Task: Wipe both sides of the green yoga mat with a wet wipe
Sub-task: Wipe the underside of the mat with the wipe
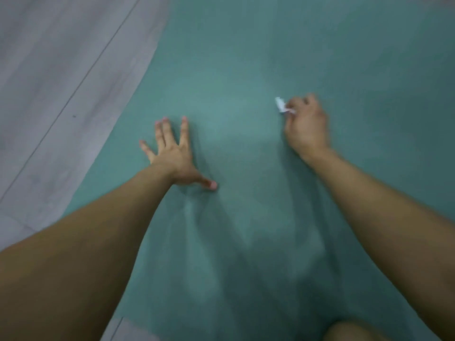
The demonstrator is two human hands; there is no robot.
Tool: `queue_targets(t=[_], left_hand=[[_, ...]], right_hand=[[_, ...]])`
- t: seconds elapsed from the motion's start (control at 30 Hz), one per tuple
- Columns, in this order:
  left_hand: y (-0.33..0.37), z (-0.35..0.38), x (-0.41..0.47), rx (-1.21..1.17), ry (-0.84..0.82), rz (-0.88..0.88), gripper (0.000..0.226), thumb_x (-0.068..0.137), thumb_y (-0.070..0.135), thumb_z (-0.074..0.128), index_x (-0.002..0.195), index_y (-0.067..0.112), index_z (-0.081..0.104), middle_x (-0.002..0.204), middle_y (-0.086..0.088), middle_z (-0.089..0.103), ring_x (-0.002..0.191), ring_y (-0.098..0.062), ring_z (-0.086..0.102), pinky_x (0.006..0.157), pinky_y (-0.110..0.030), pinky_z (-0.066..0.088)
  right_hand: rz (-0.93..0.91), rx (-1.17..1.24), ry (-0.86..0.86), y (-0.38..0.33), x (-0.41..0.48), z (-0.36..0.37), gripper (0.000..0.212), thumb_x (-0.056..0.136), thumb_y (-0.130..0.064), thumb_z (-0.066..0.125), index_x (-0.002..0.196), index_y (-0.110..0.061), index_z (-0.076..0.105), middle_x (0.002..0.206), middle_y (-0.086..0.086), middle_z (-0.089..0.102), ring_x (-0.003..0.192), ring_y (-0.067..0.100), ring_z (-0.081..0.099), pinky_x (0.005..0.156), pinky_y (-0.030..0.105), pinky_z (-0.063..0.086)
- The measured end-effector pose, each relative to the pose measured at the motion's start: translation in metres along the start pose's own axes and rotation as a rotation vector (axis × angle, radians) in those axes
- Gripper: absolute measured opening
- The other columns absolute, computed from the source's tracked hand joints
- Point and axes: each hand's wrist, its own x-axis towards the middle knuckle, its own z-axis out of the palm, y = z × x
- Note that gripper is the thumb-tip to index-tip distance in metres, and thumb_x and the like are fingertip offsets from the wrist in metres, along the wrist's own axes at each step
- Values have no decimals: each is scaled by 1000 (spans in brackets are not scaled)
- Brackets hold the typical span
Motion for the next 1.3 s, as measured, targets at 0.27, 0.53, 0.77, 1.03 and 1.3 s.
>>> queue_targets(t=[0.27, 0.53, 0.77, 1.03, 1.3], left_hand=[[-24, 6, 22, -111, -170, -65, 191, 15, 97, 78, 137, 38, -57, 144, -5, -66, 140, -35, -54, 115, -81, -9], [-20, 10, 20, -189, -175, -42, 190, 18, 92, 82, 138, 40, -56, 141, -3, -68, 135, -33, -59, 112, -80, -17], [-16, 7, 14, -160, -181, -75, 190, 21, 92, 83, 138, 37, -57, 142, -6, -67, 136, -33, -59, 114, -80, -13], [-19, 7, 16, -204, -196, -35, 190, 21, 92, 83, 139, 38, -56, 140, -4, -69, 134, -33, -60, 111, -81, -16], [-14, 4, 14, -180, -204, -67, 191, 23, 91, 85, 138, 36, -58, 139, -4, -70, 133, -32, -61, 113, -79, -15]], right_hand=[[-427, 229, -118, -114, -58, 41, 11, 94, -9, 64, 102, -7, 72, 91, 16, 55, 82, 35, 54, 68, 45, 44], [274, 30, 202, -2, 11, 3, 27, 97, -25, 54, 108, -12, 75, 103, 18, 60, 91, 39, 61, 81, 45, 51], [-568, 190, -231, -137, -48, 44, 19, 90, -8, 69, 108, -9, 76, 89, 15, 56, 78, 35, 60, 59, 43, 51], [156, 35, 221, -25, 14, 10, 20, 89, -9, 57, 100, -6, 74, 105, 19, 60, 96, 39, 60, 87, 49, 53], [-664, 141, -89, -114, -16, 46, 23, 98, -2, 59, 115, -6, 74, 95, 13, 62, 93, 35, 58, 80, 45, 53]])
